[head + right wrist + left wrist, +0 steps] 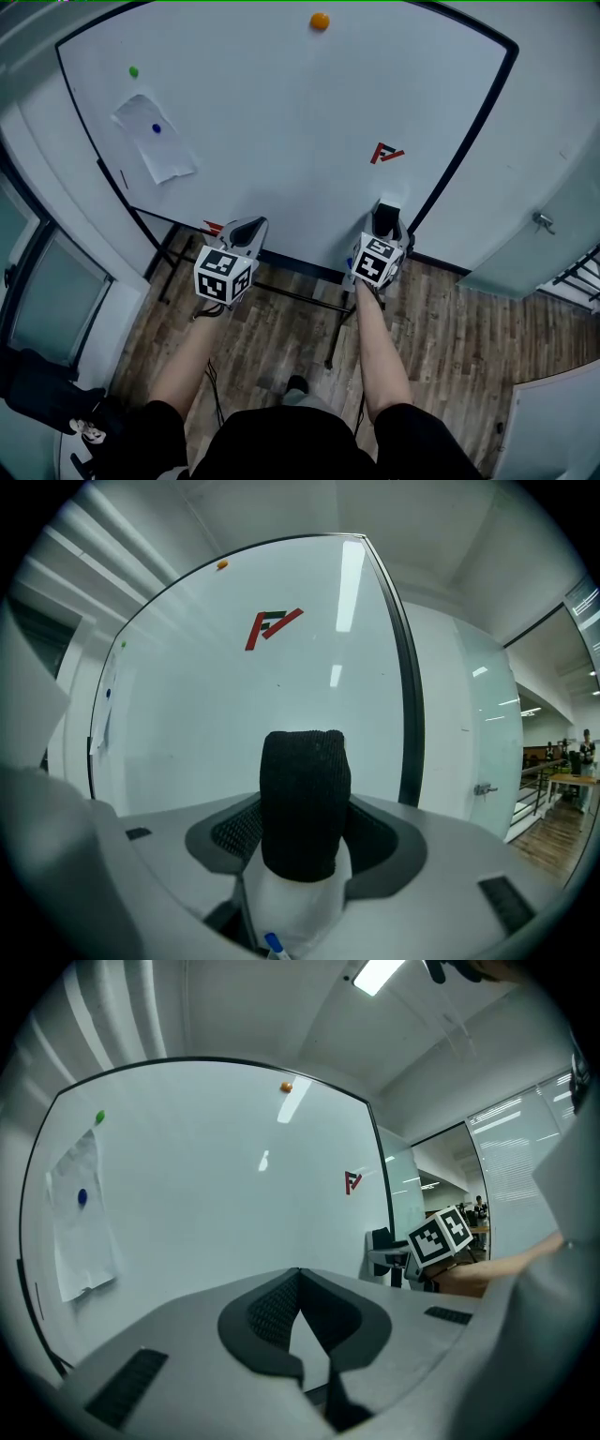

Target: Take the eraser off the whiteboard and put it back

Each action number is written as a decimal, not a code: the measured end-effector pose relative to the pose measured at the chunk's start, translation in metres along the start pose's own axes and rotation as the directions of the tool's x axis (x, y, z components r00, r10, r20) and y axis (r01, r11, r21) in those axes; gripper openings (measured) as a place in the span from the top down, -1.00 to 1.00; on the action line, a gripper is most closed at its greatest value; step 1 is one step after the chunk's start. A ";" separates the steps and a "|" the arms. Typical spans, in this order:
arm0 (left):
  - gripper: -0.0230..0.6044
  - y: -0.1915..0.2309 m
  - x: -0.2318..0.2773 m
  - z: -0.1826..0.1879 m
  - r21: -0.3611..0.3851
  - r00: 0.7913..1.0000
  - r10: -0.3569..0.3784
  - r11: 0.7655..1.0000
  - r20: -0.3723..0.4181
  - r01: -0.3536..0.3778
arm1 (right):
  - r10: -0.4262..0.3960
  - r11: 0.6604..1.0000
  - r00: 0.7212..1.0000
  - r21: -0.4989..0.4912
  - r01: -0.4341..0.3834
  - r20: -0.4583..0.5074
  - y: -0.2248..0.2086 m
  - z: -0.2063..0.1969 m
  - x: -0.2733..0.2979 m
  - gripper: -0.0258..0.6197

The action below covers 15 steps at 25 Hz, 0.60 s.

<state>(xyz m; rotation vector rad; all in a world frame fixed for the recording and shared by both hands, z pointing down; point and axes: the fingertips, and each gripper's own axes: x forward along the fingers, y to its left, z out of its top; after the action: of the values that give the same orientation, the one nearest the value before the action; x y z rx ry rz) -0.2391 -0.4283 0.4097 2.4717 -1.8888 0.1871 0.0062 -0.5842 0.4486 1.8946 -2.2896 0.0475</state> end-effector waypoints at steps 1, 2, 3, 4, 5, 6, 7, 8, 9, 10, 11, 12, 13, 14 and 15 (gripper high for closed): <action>0.87 0.000 0.001 -0.001 0.000 1.000 -0.001 1.000 -0.002 0.001 | -0.005 1.000 1.000 0.004 0.005 0.001 0.000 0.000 0.000 0.10; 0.87 -0.001 0.001 -0.002 0.000 1.000 -0.002 1.000 -0.004 0.002 | -0.008 1.000 1.000 0.009 0.008 0.003 -0.001 0.000 0.001 0.13; 0.87 -0.001 0.002 -0.003 0.000 1.000 -0.002 1.000 -0.006 0.002 | -0.007 1.000 1.000 0.013 0.007 0.007 -0.001 0.000 0.001 0.14; 0.87 -0.001 0.001 -0.004 0.000 1.000 -0.002 1.000 -0.007 0.002 | -0.003 1.000 1.000 0.014 0.003 0.009 -0.001 0.000 0.001 0.15; 0.87 -0.001 0.001 -0.005 -0.001 1.000 0.000 1.000 -0.008 0.000 | 0.004 1.000 1.000 0.013 -0.004 0.005 -0.001 0.000 0.000 0.15; 0.87 -0.001 0.000 -0.005 -0.002 1.000 0.001 1.000 -0.008 -0.001 | 0.010 1.000 1.000 0.013 -0.010 -0.002 -0.001 0.000 0.000 0.16; 0.87 -0.001 -0.001 -0.005 -0.004 1.000 0.003 1.000 -0.007 -0.003 | 0.014 1.000 1.000 0.015 -0.014 -0.007 0.000 -0.001 -0.001 0.16; 0.87 -0.001 -0.001 -0.005 -0.005 1.000 0.004 1.000 -0.007 -0.004 | 0.018 1.000 1.000 0.019 -0.018 -0.009 0.000 -0.001 -0.001 0.16; 0.87 -0.001 -0.002 -0.005 -0.005 1.000 0.005 1.000 -0.007 -0.005 | 0.022 1.000 1.000 0.021 -0.022 -0.008 -0.001 -0.001 -0.002 0.17; 0.87 -0.002 -0.003 -0.005 -0.004 1.000 0.005 1.000 -0.006 -0.005 | 0.026 0.999 1.000 0.022 -0.026 -0.006 -0.001 -0.001 -0.002 0.17; 0.87 -0.002 -0.004 -0.005 -0.002 1.000 0.005 1.000 -0.005 -0.005 | 0.030 0.999 1.000 0.023 -0.030 -0.006 -0.002 -0.002 -0.003 0.17; 0.87 -0.003 -0.006 -0.005 0.001 1.000 0.005 1.000 -0.004 -0.005 | 0.034 0.999 0.999 0.027 -0.034 -0.008 -0.002 -0.002 -0.005 0.17; 0.87 -0.003 -0.008 -0.004 0.002 1.000 0.006 1.000 -0.002 -0.006 | 0.039 0.999 0.999 0.033 -0.039 -0.009 -0.003 -0.002 -0.007 0.17; 0.87 -0.004 -0.010 -0.004 0.002 1.000 0.007 1.000 0.000 -0.007 | 0.043 0.998 0.999 0.036 -0.043 -0.008 -0.003 -0.002 -0.010 0.17; 0.87 -0.004 -0.011 -0.004 0.000 1.000 0.008 1.000 0.001 -0.008 | 0.049 0.998 0.999 0.035 -0.048 -0.007 -0.003 -0.002 -0.013 0.17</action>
<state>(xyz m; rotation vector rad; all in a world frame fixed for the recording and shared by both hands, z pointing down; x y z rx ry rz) -0.2387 -0.4160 0.4121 2.4651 -1.8998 0.1862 0.0118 -0.5722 0.4488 1.8516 -2.3447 0.1013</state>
